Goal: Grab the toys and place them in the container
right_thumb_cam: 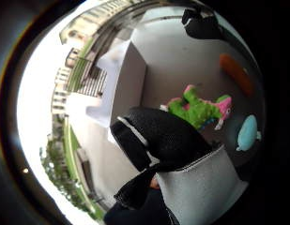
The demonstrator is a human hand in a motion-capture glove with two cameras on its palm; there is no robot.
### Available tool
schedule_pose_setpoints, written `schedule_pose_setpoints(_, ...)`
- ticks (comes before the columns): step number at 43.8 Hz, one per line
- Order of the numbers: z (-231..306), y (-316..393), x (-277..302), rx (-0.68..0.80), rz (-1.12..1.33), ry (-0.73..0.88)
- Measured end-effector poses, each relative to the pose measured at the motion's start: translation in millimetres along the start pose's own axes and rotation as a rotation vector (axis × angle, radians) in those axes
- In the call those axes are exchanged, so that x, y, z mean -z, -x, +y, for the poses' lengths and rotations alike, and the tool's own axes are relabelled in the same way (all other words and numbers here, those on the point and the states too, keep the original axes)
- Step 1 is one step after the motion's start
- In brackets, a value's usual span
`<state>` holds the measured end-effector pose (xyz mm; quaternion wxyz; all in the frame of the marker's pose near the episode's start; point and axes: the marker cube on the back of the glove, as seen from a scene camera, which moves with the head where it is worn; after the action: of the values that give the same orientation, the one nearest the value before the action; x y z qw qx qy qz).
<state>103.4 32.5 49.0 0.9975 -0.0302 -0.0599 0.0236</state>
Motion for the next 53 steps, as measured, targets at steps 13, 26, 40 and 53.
schedule_pose_setpoints(13, 22, -10, -102, 0.046, -0.011, 0.193)
schedule_pose_setpoints(26, 20, 5, -167, 0.074, 0.046, 0.327)
schedule_pose_setpoints(40, 11, -9, -166, 0.008, 0.041, 0.3)
schedule_pose_setpoints(53, -20, -33, -107, -0.034, 0.151, 0.092)
